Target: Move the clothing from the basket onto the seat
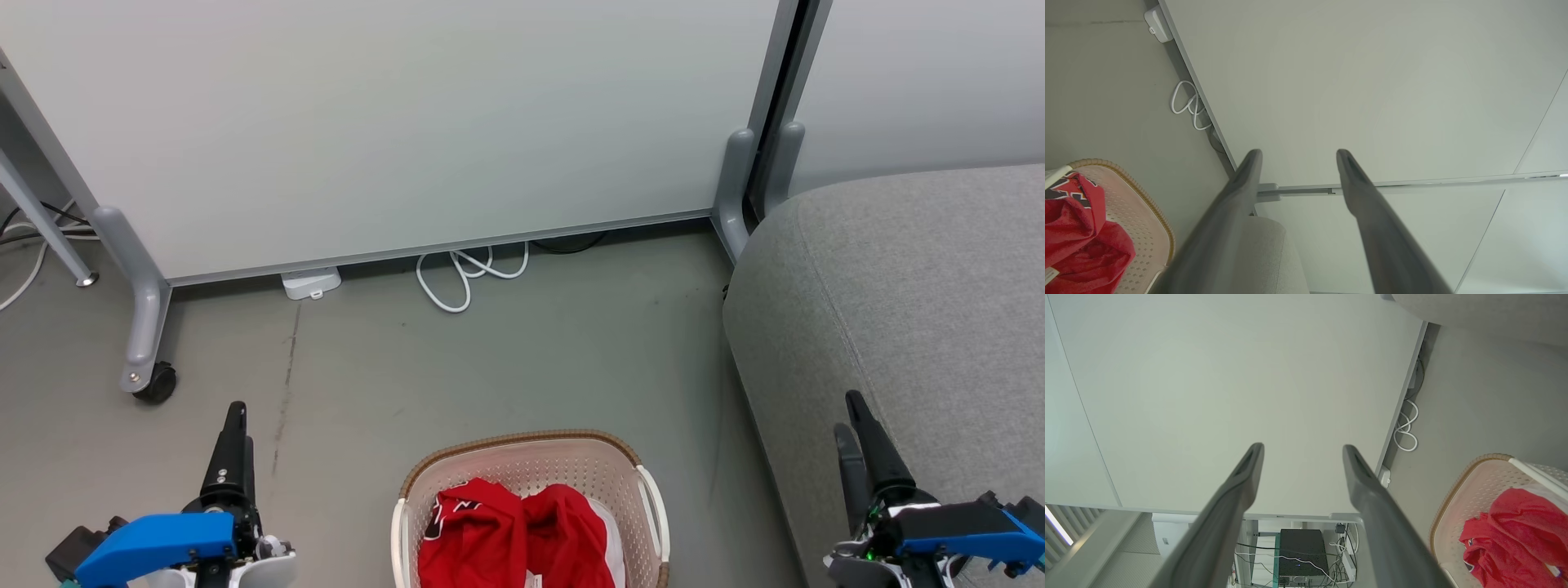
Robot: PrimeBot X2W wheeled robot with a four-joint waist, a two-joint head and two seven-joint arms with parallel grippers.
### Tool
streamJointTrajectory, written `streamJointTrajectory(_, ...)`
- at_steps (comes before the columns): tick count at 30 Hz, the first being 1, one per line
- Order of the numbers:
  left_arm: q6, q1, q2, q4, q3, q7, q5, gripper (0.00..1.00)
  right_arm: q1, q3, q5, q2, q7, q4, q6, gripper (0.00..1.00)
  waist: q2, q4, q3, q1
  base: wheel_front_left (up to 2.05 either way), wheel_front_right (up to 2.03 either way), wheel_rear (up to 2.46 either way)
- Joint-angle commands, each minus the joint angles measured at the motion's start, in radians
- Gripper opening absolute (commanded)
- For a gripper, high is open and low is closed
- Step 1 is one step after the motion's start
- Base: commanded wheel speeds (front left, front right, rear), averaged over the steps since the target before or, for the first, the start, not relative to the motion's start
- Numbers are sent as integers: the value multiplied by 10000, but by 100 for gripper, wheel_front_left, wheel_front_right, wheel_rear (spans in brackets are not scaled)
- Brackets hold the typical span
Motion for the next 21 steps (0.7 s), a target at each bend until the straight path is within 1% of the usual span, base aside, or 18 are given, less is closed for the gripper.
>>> streamJointTrajectory(1, 93, -224, 74, -288, -101, -137, 512, 100, -305, 90, -582, -46, -142, -155, 10, 100, -1, 4, 4, 0, 0, 0, 0)
streamJointTrajectory(9, 330, -154, 80, -559, -471, -486, 2286, 100, -350, 280, -2480, -51, -488, -178, 12, 100, -1, 19, 23, 0, 0, 0, 0)
streamJointTrajectory(13, 384, -157, 82, -600, -651, -647, 3412, 100, -365, 358, -3390, -54, -654, -224, 14, 100, -1, 26, 35, 0, 0, 0, 0)
streamJointTrajectory(14, 384, -157, 82, -600, -651, -647, 3412, 100, -365, 358, -3390, -54, -654, -224, 14, 100, -1, 26, 35, 0, 0, 0, 0)
streamJointTrajectory(15, 402, -151, 85, -577, -742, -726, 3897, 100, -370, 415, -3814, -55, -729, -238, 14, 100, -1, 28, 42, 0, 0, 0, 0)
streamJointTrajectory(16, 402, -151, 85, -577, -742, -726, 3897, 100, -370, 415, -3814, -55, -729, -238, 14, 100, -1, 28, 42, 0, 0, 0, 0)
streamJointTrajectory(21, 438, -170, 91, -530, -923, -916, 4954, 100, -397, 495, -4885, -58, -924, -274, 16, 100, -1, 30, 64, 0, 0, 0, 0)
